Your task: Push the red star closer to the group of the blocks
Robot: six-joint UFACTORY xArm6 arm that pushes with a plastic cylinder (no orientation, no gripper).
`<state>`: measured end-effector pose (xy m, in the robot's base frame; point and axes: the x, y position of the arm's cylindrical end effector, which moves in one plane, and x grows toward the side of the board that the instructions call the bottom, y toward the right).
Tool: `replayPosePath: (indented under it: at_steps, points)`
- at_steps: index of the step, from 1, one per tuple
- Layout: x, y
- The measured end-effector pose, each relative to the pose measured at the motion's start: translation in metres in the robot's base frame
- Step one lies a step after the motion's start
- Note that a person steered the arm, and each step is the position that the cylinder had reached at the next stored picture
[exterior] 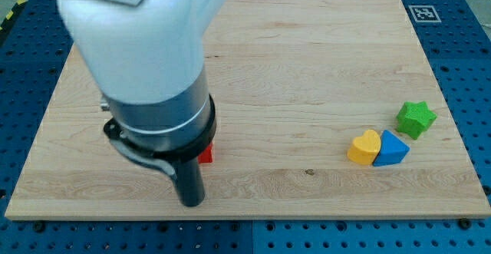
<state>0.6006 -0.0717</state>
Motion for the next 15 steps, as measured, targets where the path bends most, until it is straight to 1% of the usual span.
replayPosePath:
  at_steps: [4,9,10,11,12,13,14,15]
  points:
    - [-0.103,0.000]
    - [-0.277,-0.005]
    - [-0.283,-0.005]
    - [-0.279,-0.011]
    - [-0.263,-0.021]
    - [-0.278,-0.030]
    - [-0.305,-0.050]
    - [-0.308,-0.058]
